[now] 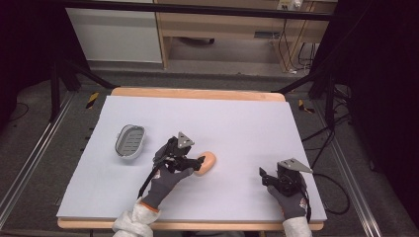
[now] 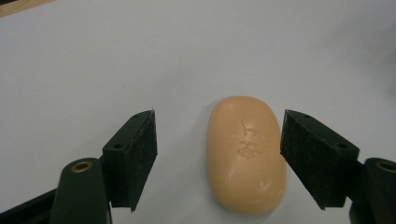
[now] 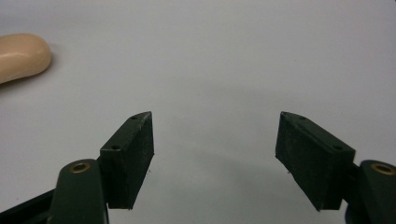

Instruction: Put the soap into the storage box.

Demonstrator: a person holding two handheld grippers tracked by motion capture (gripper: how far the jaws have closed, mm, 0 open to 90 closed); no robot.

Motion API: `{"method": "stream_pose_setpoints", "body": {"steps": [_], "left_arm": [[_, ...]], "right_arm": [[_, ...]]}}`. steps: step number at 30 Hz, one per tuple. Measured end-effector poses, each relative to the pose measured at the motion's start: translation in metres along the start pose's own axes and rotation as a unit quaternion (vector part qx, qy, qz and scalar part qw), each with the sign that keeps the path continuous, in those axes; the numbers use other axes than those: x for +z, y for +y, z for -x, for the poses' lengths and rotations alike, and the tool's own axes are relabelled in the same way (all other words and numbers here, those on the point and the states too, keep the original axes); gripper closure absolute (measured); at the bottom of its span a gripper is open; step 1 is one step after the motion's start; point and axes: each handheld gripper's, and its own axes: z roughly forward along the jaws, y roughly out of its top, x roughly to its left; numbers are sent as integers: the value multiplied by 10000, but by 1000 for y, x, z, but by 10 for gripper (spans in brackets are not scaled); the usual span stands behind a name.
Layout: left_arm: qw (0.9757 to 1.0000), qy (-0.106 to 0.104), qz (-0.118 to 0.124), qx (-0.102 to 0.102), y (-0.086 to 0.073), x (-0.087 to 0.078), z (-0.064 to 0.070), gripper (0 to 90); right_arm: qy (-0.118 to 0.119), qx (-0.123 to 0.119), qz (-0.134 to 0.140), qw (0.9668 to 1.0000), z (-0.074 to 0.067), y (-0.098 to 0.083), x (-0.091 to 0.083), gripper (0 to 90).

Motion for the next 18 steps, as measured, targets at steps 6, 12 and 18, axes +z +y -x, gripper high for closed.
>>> {"method": "stream_pose_setpoints", "body": {"steps": [6,12,18], "left_arm": [[9999,-56,-117,68,2,9,6,264],[9996,-61,-255,115,1,17,9,260],[9991,-70,-373,201,2,23,12,251]], "right_arm": [[6,-8,-6,10000,0,0,0,283],[17,-2,-8,10000,0,0,0,283],[37,18,-7,10000,0,0,0,284]]}}
